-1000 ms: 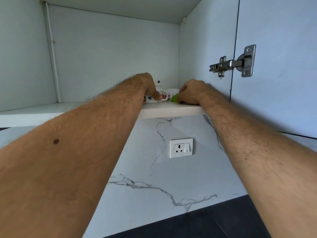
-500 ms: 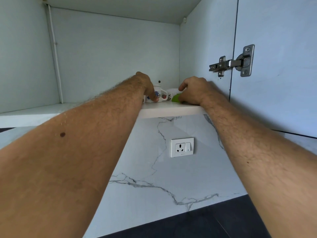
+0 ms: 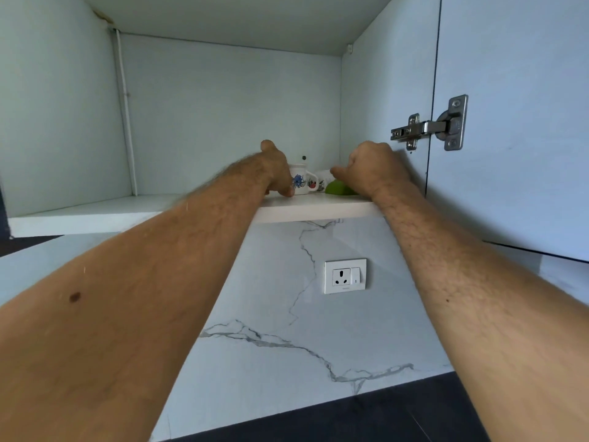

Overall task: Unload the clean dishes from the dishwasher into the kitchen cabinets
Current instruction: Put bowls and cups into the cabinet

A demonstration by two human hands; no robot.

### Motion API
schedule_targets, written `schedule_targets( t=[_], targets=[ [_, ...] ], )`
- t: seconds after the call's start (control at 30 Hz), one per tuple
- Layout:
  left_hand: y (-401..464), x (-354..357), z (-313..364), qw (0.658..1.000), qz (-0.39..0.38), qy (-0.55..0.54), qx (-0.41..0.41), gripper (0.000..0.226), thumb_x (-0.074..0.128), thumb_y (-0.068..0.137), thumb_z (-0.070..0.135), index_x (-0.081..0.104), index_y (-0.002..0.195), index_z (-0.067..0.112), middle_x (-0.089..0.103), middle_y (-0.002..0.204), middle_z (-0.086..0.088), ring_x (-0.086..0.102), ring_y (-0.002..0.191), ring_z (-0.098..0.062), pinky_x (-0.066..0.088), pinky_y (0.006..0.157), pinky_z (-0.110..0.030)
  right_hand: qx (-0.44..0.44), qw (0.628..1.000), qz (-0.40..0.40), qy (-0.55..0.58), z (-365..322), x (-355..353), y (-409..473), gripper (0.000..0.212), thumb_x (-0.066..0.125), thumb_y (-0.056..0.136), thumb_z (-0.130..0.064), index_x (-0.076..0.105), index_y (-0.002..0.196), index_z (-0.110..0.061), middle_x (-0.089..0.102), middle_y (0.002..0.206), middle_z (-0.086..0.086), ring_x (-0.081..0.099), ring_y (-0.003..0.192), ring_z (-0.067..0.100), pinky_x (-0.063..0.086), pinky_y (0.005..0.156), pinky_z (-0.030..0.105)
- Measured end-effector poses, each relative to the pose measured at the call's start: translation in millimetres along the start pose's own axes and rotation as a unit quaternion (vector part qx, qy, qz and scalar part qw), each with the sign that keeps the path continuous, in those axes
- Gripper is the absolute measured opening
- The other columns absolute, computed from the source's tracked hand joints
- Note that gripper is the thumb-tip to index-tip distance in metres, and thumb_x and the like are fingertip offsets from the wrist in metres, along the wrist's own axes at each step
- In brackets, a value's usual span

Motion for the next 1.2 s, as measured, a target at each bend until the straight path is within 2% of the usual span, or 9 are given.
schedule_targets(
  t=[0.13, 0.27, 0.4, 0.63, 0.83, 0.9, 1.0, 1.13, 1.2],
  targets=[
    [-21.9, 1.3, -4.0, 0.992, 0.014, 0.119, 0.030, 0.065, 0.055, 0.098, 0.035, 0.027, 0.144, -0.001, 0.054, 0.133, -0.016, 0.054, 0.119, -0.031, 0.041, 0.089, -0.036, 0.007, 1.000, 0.008, 0.012, -3.0, -2.9, -5.8, 0.032, 0.055, 0.092, -0.039, 0.059, 0.081, -0.009, 0.051, 0.070, 0.003, 0.055, 0.070, 0.025, 0.038, 0.060, 0.026],
    [-39.4, -2.6, -11.6, 0.987, 0.005, 0.158, 0.039, 0.043, 0.046, 0.101, 0.041, 0.056, 0.127, 0.008, 0.059, 0.119, -0.008, 0.054, 0.104, -0.024, 0.039, 0.085, -0.032, 0.003, 0.998, -0.009, 0.069, -3.7, -3.7, -9.2, 0.032, 0.052, 0.095, -0.035, 0.054, 0.075, -0.010, 0.054, 0.071, 0.004, 0.050, 0.060, 0.018, 0.032, 0.051, 0.024],
    [-45.4, -5.8, -19.8, 0.990, 0.053, 0.130, 0.017, 0.038, 0.055, 0.095, 0.043, 0.059, 0.112, 0.010, 0.059, 0.103, -0.008, 0.055, 0.095, -0.025, 0.044, 0.081, -0.034, -0.011, 0.995, -0.040, 0.096, -3.9, -3.7, -11.1, 0.035, 0.052, 0.096, -0.035, 0.052, 0.070, -0.010, 0.055, 0.073, 0.005, 0.050, 0.061, 0.017, 0.032, 0.052, 0.024],
    [-57.3, -10.5, -19.0, 0.989, 0.118, 0.094, 0.012, 0.025, 0.058, 0.091, 0.036, 0.050, 0.092, 0.013, 0.052, 0.091, -0.007, 0.053, 0.086, -0.026, 0.051, 0.079, -0.037, -0.043, 0.989, 0.027, 0.141, 2.1, -12.2, -22.6, 0.046, 0.055, 0.098, -0.029, 0.056, 0.062, -0.001, 0.052, 0.056, 0.008, 0.043, 0.046, 0.016, 0.029, 0.046, 0.021],
    [-74.0, -13.9, -21.4, 0.992, 0.117, 0.053, 0.004, 0.023, 0.057, 0.092, 0.030, 0.049, 0.082, 0.010, 0.052, 0.086, -0.006, 0.051, 0.081, -0.024, 0.040, 0.068, -0.032, -0.033, 0.972, 0.073, 0.221, 8.9, -21.2, -54.8, 0.050, 0.056, 0.100, -0.032, 0.048, 0.052, -0.019, 0.047, 0.046, -0.006, 0.039, 0.033, 0.003, 0.029, 0.036, 0.011],
    [-86.2, -15.9, -20.2, 0.990, 0.139, 0.036, 0.001, 0.016, 0.054, 0.093, 0.025, 0.053, 0.089, 0.010, 0.052, 0.090, -0.007, 0.050, 0.082, -0.024, 0.041, 0.069, -0.034, -0.023, 0.974, 0.062, 0.216, 7.2, -23.2, -71.4, 0.044, 0.054, 0.101, -0.036, 0.056, 0.060, -0.019, 0.053, 0.052, -0.006, 0.046, 0.039, 0.001, 0.039, 0.045, 0.017],
    [-117.1, -15.7, -16.7, 0.979, 0.196, 0.056, 0.020, 0.019, 0.047, 0.097, 0.022, 0.059, 0.103, 0.009, 0.056, 0.091, -0.009, 0.049, 0.080, -0.025, 0.041, 0.067, -0.035, -0.017, 0.985, 0.058, 0.163, 0.9, -26.4, -94.6, 0.038, 0.048, 0.102, -0.036, 0.064, 0.076, -0.014, 0.060, 0.064, 0.000, 0.058, 0.062, 0.019, 0.047, 0.063, 0.028],
    [-168.6, -5.5, -14.3, 0.928, 0.322, 0.116, 0.147, 0.025, 0.042, 0.099, 0.033, 0.058, 0.099, 0.014, 0.064, 0.081, -0.007, 0.051, 0.066, -0.027, 0.037, 0.061, -0.033, -0.023, 0.991, 0.114, 0.069, -10.8, -37.5, -133.2, 0.033, 0.047, 0.100, -0.033, 0.067, 0.091, -0.008, 0.059, 0.083, 0.011, 0.057, 0.087, 0.032, 0.047, 0.075, 0.037],
    [-193.9, 3.5, -16.3, 0.917, 0.329, 0.104, 0.202, 0.029, 0.042, 0.098, 0.040, 0.058, 0.101, 0.017, 0.066, 0.079, -0.004, 0.061, 0.069, -0.030, 0.037, 0.061, -0.033, 0.003, 0.990, 0.137, 0.035, -13.2, -41.8, -159.5, 0.035, 0.047, 0.100, -0.031, 0.069, 0.098, -0.003, 0.064, 0.091, 0.018, 0.057, 0.091, 0.034, 0.044, 0.074, 0.037]
  ],
)
Point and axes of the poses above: each hand's wrist, its own y-axis towards the middle knuckle, its own x-axis out of the palm, z = x × y, the point moved 3 cm from there along y, towards the middle knuckle
